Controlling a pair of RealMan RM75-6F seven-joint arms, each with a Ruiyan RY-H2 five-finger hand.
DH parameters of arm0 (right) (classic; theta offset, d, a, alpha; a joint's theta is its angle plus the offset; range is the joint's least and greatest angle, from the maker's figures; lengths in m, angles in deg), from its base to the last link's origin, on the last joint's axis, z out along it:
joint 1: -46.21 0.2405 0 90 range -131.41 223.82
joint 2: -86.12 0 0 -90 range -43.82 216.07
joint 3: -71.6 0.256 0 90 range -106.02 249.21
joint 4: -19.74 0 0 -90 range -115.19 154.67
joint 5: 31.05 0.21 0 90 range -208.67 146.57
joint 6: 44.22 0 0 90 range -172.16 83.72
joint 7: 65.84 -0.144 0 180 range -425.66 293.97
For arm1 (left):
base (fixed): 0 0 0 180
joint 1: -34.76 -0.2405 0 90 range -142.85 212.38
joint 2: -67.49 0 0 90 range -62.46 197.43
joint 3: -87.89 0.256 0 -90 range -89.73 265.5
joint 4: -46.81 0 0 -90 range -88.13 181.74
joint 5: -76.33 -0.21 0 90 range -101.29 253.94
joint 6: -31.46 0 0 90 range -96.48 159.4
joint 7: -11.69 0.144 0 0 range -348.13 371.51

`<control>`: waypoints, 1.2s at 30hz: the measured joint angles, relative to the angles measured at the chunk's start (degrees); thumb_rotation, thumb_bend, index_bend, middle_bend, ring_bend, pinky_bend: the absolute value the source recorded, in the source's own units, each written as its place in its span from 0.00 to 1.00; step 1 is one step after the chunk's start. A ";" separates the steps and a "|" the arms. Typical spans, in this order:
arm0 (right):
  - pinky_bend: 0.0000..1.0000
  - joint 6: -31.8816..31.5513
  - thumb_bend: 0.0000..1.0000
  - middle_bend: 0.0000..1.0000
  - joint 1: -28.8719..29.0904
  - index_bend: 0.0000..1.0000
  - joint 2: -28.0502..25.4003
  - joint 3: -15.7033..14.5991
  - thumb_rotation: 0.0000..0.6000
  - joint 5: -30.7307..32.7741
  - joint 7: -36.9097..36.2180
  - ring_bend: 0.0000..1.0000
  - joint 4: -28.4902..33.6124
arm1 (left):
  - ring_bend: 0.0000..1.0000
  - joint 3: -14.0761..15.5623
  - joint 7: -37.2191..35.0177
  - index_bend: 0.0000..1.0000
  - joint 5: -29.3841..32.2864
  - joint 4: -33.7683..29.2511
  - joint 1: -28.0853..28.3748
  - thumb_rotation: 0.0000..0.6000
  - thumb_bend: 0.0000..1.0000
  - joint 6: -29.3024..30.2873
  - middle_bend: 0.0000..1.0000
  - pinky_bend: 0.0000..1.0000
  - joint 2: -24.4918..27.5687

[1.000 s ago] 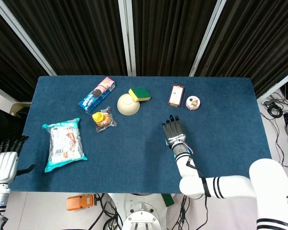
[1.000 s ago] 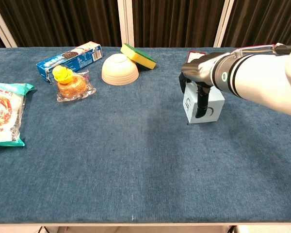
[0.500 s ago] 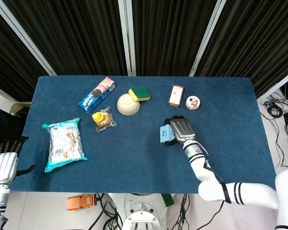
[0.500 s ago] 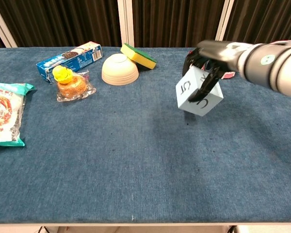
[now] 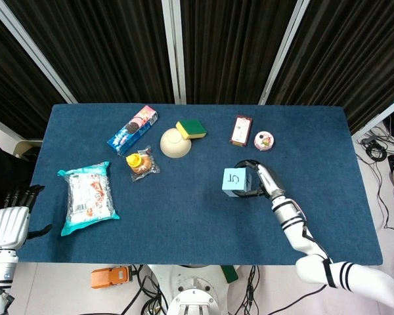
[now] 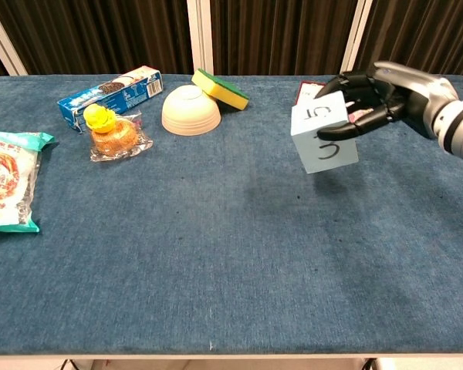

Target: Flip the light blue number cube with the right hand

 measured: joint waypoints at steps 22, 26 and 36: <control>0.00 -2.84 0.28 0.11 -1.98 0.00 10.21 -5.88 1.00 -16.15 -20.85 0.00 -23.81 | 0.04 -0.04 -0.06 0.15 0.71 0.04 0.09 1.00 0.04 -0.65 0.14 0.00 0.20; 0.00 -2.92 0.28 0.09 -2.43 0.00 7.31 -6.28 1.00 -16.00 -14.65 0.00 -19.42 | 0.04 -0.01 -0.29 0.15 0.57 0.19 0.16 1.00 0.04 -0.70 0.14 0.00 0.17; 0.00 0.55 0.23 0.07 -1.35 0.00 -4.34 -4.55 0.99 -5.90 20.17 0.00 1.71 | 0.04 -0.04 -0.45 0.15 -0.15 -0.14 0.44 1.00 0.04 -0.40 0.14 0.00 0.55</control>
